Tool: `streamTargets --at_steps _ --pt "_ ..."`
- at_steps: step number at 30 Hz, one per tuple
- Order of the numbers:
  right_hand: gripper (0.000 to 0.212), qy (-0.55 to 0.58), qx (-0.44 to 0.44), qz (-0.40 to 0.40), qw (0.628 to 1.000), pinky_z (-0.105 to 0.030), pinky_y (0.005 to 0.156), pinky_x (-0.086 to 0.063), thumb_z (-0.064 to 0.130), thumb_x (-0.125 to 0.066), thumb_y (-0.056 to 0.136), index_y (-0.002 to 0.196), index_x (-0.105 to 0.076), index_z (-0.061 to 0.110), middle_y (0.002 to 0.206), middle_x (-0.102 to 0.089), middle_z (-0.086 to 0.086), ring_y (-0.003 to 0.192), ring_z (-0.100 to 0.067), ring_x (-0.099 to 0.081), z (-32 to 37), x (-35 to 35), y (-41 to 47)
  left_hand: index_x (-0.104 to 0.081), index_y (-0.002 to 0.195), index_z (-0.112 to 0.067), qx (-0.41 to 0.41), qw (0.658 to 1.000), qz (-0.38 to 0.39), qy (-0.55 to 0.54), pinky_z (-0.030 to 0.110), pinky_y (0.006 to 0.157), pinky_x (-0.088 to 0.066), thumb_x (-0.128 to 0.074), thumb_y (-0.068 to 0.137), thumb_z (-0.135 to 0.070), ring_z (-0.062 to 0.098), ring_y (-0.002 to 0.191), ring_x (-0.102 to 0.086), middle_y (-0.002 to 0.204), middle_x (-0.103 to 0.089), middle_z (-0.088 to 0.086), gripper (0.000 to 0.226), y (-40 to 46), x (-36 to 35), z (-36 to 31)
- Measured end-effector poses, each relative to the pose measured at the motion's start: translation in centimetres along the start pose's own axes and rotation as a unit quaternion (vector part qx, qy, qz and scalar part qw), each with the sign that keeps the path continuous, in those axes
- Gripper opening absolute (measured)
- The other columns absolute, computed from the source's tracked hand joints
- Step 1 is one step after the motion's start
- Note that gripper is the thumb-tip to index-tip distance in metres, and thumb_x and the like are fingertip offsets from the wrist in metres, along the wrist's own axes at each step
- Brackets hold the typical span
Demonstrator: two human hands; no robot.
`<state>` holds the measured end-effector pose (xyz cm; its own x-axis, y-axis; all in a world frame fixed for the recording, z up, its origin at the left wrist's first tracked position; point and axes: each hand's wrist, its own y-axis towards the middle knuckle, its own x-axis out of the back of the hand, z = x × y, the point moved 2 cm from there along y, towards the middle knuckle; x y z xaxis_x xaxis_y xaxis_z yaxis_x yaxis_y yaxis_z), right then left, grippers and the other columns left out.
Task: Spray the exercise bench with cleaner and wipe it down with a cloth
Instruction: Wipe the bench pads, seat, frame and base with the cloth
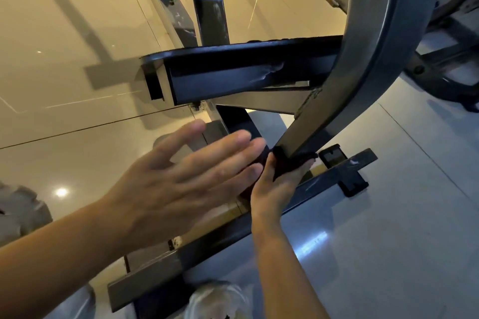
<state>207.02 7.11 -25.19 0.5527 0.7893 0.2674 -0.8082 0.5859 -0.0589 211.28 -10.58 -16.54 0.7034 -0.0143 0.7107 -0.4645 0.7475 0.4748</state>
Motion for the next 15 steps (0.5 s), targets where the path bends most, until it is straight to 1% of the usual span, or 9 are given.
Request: streamTargets --at_steps 1,2,4,5,8,9,10,12,15 --pt "0.089 0.009 0.040 -0.019 0.999 -0.013 0.104 -0.028 0.026 -0.058 0.095 0.156 0.005 0.018 0.157 -0.031 -0.008 0.141 -0.021 -0.035 1.7 0.3 0.2 -0.024 0.153 -0.017 0.031 0.999 -0.025 0.018 0.052 0.118 0.002 -0.049 0.093 -0.021 0.027 0.149 -0.002 0.159 -0.013 0.013 0.065 1.2 0.5 0.9" --pt "0.091 0.020 0.078 -0.039 0.996 -0.019 0.110 -0.028 0.025 -0.061 0.093 0.156 0.005 0.018 0.158 -0.027 -0.007 0.143 -0.022 -0.032 3.4 0.6 0.6 -0.021 0.154 -0.019 0.061 0.997 -0.038 0.034 0.053 0.117 0.004 -0.047 0.096 -0.024 0.027 0.149 0.001 0.159 -0.011 0.014 0.063 2.1 0.8 1.7" --pt "0.093 0.027 0.157 -0.076 0.984 -0.041 0.117 -0.030 0.022 -0.065 0.092 0.156 0.003 0.017 0.163 -0.015 -0.005 0.147 -0.023 -0.023 6.8 1.0 1.4 -0.015 0.155 -0.023 0.117 0.991 -0.031 0.051 0.055 0.115 0.004 -0.049 0.095 -0.029 0.031 0.147 0.001 0.160 -0.008 0.018 0.069 3.3 0.9 3.1" --pt "0.093 0.025 0.197 -0.093 0.976 -0.044 0.117 -0.030 0.022 -0.065 0.092 0.156 0.002 0.015 0.164 -0.010 -0.006 0.149 -0.024 -0.018 8.3 1.2 1.9 -0.013 0.155 -0.023 0.141 0.989 -0.017 0.049 0.056 0.115 0.002 -0.049 0.094 -0.030 0.033 0.147 -0.001 0.159 -0.008 0.022 0.072 3.6 0.7 3.6" --pt "0.087 0.009 0.300 -0.134 0.944 -0.032 0.122 -0.018 0.024 -0.063 0.093 0.154 -0.005 0.003 0.163 -0.005 -0.014 0.150 -0.026 -0.009 11.0 1.8 2.8 -0.010 0.156 -0.021 0.175 0.983 0.027 0.055 0.054 0.114 -0.003 -0.041 0.096 -0.037 0.037 0.147 -0.007 0.158 -0.007 0.026 0.069 3.9 0.2 4.0" --pt "0.086 0.004 0.320 -0.141 0.937 -0.029 0.122 -0.015 0.026 -0.063 0.093 0.153 -0.008 0.001 0.162 -0.006 -0.017 0.150 -0.027 -0.008 11.3 1.9 3.1 -0.010 0.156 -0.020 0.176 0.982 0.034 0.062 0.053 0.114 -0.004 -0.040 0.096 -0.039 0.037 0.147 -0.008 0.159 -0.006 0.025 0.069 3.9 0.1 4.0" --pt "0.085 0.000 0.334 -0.145 0.932 -0.031 0.122 -0.015 0.027 -0.064 0.092 0.152 -0.010 0.000 0.161 -0.008 -0.019 0.150 -0.028 -0.009 11.2 2.0 3.4 -0.010 0.156 -0.020 0.176 0.981 0.036 0.068 0.053 0.114 -0.004 -0.041 0.097 -0.041 0.037 0.147 -0.009 0.159 -0.005 0.025 0.070 3.9 0.0 3.9" --pt "0.087 -0.010 0.352 -0.139 0.926 -0.044 0.122 -0.019 0.029 -0.066 0.091 0.152 -0.009 0.002 0.160 -0.009 -0.023 0.149 -0.031 -0.010 10.1 2.0 4.0 -0.009 0.156 -0.021 0.175 0.981 0.040 0.073 0.053 0.114 -0.004 -0.048 0.094 -0.045 0.036 0.147 -0.008 0.159 -0.004 0.024 0.077 4.0 0.1 3.9" --pt "0.093 -0.004 0.323 -0.106 0.940 -0.052 0.118 -0.026 0.035 -0.066 0.089 0.151 0.001 0.019 0.163 -0.004 -0.015 0.151 -0.027 -0.008 8.4 1.8 3.7 -0.012 0.156 -0.021 0.178 0.981 0.037 0.070 0.053 0.115 -0.005 -0.053 0.089 -0.047 0.037 0.146 -0.011 0.159 -0.006 0.024 0.083 4.0 0.2 3.9"
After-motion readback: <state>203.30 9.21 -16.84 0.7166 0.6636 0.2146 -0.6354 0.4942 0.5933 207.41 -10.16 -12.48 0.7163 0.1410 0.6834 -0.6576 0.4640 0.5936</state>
